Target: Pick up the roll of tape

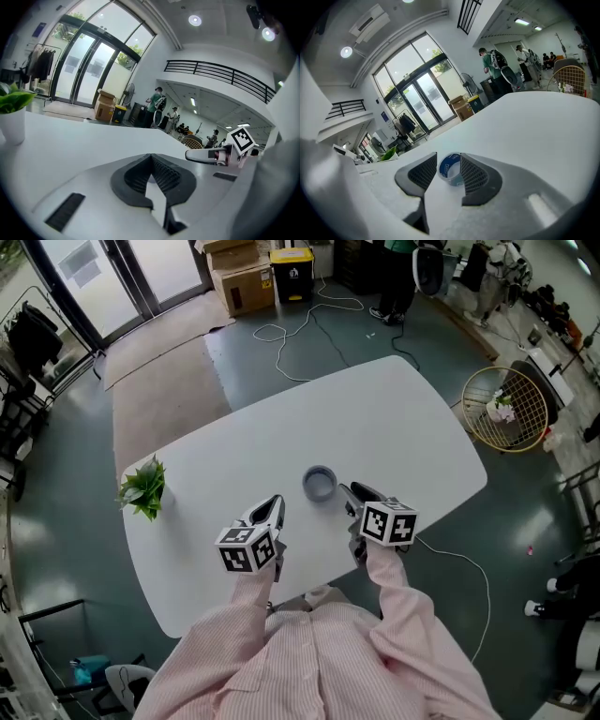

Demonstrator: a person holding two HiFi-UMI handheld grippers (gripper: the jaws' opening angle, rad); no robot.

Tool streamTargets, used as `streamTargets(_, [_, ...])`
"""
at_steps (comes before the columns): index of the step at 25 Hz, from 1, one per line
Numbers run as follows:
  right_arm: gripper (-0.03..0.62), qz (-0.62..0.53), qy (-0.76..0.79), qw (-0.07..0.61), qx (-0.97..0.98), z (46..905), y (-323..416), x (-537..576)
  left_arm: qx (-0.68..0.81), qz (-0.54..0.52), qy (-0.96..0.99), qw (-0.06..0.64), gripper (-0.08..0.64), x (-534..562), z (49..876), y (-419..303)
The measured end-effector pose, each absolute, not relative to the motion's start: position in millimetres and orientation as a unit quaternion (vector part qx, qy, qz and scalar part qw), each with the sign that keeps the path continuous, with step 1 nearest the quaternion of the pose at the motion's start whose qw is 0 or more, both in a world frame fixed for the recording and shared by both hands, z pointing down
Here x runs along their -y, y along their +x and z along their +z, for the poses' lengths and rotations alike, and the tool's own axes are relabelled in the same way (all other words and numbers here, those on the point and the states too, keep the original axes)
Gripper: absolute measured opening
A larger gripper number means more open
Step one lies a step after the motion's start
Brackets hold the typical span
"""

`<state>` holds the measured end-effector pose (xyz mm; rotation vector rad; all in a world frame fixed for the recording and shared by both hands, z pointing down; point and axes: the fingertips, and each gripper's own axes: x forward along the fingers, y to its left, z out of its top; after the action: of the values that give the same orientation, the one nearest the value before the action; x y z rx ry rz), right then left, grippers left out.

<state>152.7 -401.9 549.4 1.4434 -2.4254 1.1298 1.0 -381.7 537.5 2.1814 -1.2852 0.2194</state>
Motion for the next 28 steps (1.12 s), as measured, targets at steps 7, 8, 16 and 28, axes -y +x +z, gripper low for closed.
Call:
streamTargets(7, [0.144,0.392,0.472,0.100,0.784,585,141,436,0.485,0.101,0.805,0.326,0.000,403,565,-1])
streamTargets(8, [0.144,0.394,0.470,0.109,0.782,590,139,440,0.484,0.104,0.803,0.332,0.000,405,570,1])
streamTargets(16, [0.144,0.405,0.464,0.197,0.762,634,133,460,0.478,0.127,0.787,0.370,0.000,422,605,9])
streamTargets(28, [0.115,0.421,0.468,0.283,0.724,663,128,468,0.477,0.138,0.775,0.391,0.000,423,625,6])
